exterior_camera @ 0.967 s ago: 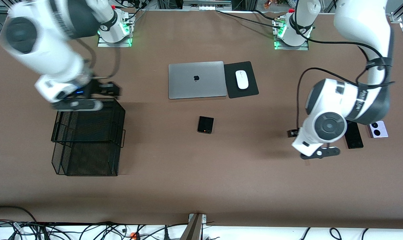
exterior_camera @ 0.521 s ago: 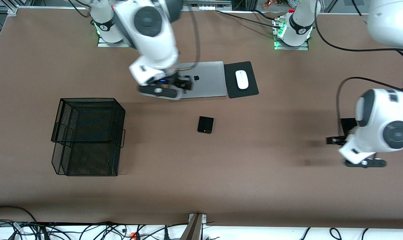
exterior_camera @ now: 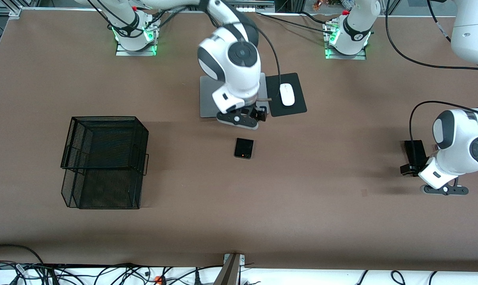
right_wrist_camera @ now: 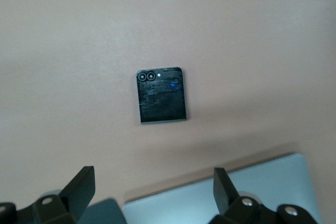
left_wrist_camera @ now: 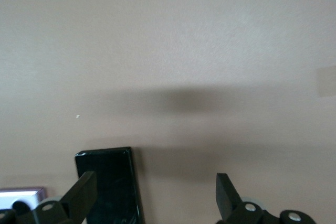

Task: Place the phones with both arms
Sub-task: 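Grasp the flip phone with the right gripper while the left grasps the tall phone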

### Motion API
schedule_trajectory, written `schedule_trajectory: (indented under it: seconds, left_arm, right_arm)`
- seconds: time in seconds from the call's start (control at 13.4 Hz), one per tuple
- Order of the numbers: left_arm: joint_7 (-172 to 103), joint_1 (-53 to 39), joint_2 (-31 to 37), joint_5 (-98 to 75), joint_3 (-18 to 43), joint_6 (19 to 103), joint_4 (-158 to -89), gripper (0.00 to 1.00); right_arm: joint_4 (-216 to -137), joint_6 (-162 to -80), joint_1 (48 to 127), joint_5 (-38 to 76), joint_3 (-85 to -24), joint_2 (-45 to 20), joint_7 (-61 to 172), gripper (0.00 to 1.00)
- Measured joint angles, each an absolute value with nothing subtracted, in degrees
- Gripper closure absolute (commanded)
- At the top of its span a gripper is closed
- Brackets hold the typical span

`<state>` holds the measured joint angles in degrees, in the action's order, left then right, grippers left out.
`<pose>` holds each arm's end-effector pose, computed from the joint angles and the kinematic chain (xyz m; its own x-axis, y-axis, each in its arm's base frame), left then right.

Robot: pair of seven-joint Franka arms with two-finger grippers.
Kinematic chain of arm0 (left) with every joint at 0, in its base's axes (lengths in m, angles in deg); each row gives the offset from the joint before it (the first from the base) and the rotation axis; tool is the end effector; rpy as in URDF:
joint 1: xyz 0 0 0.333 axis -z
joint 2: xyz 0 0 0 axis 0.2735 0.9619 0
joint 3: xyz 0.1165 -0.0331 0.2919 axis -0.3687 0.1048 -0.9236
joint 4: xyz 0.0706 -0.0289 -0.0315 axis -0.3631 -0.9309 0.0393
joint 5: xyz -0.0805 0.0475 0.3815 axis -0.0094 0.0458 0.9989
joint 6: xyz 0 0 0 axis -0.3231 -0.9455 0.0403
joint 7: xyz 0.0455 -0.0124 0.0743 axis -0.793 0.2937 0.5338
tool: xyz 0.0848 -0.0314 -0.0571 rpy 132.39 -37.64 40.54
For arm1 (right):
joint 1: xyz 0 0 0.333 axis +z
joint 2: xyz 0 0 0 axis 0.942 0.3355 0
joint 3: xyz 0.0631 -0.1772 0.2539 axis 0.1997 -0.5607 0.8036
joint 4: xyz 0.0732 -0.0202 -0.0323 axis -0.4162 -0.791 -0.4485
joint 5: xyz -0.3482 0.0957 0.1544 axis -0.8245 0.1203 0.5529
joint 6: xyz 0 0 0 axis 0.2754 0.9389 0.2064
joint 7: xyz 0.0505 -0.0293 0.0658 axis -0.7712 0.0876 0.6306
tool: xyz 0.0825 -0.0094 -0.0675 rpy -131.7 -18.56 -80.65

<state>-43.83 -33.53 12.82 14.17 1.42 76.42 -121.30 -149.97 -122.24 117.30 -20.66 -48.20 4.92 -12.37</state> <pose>0.6633 0.1356 0.2388 0.9991 -0.0404 -0.0096 -0.0414 -0.9894 -0.1393 0.5086 0.5499 0.3341 0.9676 -0.2473 0.0502 -0.2460 -0.9688 -0.0299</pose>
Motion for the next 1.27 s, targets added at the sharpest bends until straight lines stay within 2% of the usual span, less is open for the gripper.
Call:
schedule_trajectory:
  seconds: [0.15,0.37,1.27]
  left_arm:
    - [-44.81,-35.81,13.04,14.17,1.45,81.25,-125.30,0.00]
    - [-46.10,-39.31,13.12,14.17,1.69,84.14,-128.15,0.00]
    - [-44.71,-43.89,15.59,12.72,1.94,84.32,-128.82,0.00]
  right_arm:
    - [-149.96,-126.62,117.27,-20.68,-48.66,8.74,-12.37,0.00]
    - [-149.98,-131.74,117.22,-20.68,-49.33,13.16,-12.37,0.00]
    - [-150.00,-139.64,117.21,-21.40,-50.90,19.32,-12.37,0.00]
